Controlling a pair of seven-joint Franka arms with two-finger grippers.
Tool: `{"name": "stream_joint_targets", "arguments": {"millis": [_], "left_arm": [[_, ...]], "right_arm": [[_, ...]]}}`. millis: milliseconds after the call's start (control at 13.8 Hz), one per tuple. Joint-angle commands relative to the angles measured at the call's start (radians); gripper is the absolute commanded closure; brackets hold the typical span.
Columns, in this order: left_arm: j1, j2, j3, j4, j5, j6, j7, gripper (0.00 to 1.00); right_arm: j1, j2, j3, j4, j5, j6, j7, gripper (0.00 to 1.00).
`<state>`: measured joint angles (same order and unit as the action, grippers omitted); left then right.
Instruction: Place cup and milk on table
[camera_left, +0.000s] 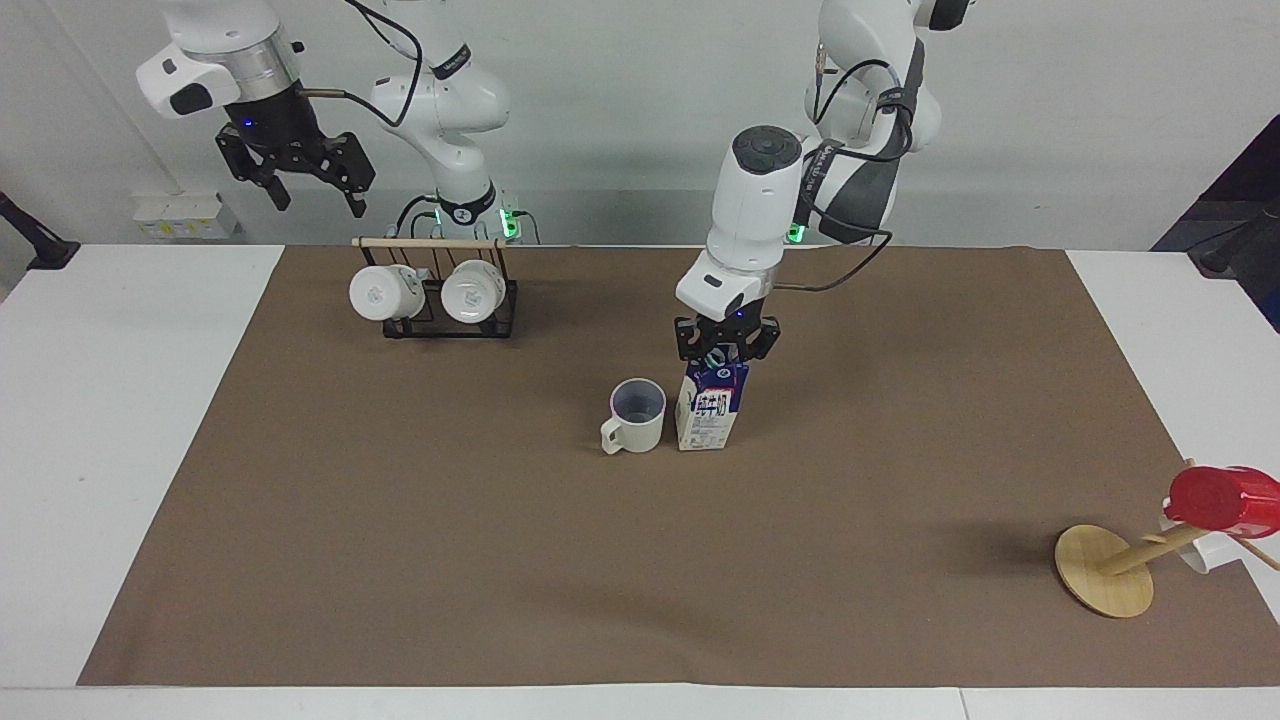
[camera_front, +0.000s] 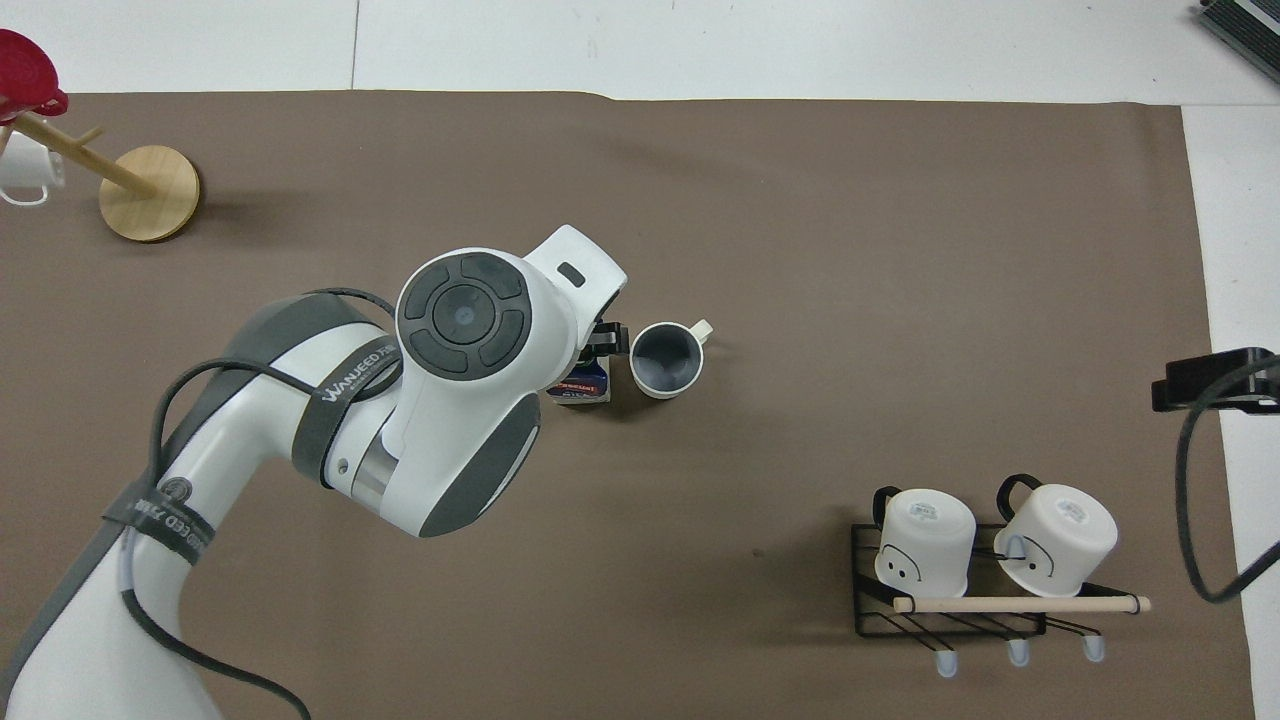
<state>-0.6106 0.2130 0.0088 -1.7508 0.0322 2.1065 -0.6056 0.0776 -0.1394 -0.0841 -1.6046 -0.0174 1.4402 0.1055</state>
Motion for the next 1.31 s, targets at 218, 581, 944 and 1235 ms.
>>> {"name": "stream_joint_targets", "arguments": {"millis": [218,581,944,1235], "left_arm": [[0.075,-0.133,0.008,-0.003,0.021,-0.133,0.055,0.0],[0.182,-0.239,0.01,-0.004,0.017,-0.289,0.285,0.0],[0.34,-0.308,0.016,0.013,0.009,-0.37,0.55,0.0],[0.429,-0.296,0.019,0.173,0.008,-0.512,0.655,0.0]], "right_arm": [[-0.007,0.026,0.007,0.052,0.017,-0.061,-0.029,0.0],[0.001,0.026,0.007,0.055,0.016,-0.02,-0.02,0.0],[-0.001,0.015,0.007,0.034,0.02,-0.012,-0.021,0.0],[-0.001,0.014,0.006,0.032,0.019,-0.012,-0.027,0.0]]}}
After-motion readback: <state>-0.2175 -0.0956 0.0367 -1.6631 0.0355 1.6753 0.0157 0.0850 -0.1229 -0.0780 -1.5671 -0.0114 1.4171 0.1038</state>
